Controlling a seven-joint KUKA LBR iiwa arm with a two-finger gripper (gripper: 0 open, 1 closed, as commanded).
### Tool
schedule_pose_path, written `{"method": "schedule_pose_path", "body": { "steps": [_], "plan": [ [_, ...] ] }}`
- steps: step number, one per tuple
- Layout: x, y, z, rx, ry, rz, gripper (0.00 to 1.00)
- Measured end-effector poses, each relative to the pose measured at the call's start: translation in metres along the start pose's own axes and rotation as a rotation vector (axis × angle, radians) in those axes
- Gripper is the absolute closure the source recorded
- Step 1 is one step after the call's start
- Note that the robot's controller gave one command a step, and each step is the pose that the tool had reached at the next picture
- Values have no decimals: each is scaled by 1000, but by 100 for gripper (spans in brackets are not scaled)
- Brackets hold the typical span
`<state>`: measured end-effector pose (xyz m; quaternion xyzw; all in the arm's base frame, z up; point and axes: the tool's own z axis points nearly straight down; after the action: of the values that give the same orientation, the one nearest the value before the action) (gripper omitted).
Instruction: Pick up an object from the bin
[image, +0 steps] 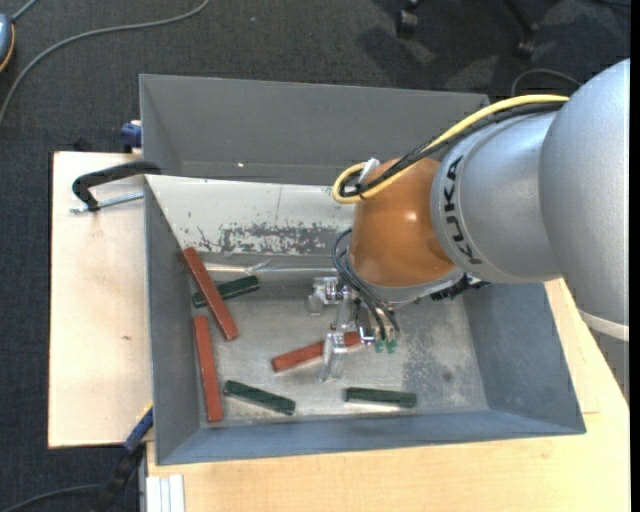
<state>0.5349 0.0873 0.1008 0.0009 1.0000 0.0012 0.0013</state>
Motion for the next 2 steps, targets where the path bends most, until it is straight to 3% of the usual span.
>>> {"method": "schedule_pose_path", "body": {
  "steps": [1, 2],
  "plan": [
    [6, -26, 32, 3, 6, 20, 0],
    [5, -25, 31, 2, 3, 19, 0]
  ]
}}
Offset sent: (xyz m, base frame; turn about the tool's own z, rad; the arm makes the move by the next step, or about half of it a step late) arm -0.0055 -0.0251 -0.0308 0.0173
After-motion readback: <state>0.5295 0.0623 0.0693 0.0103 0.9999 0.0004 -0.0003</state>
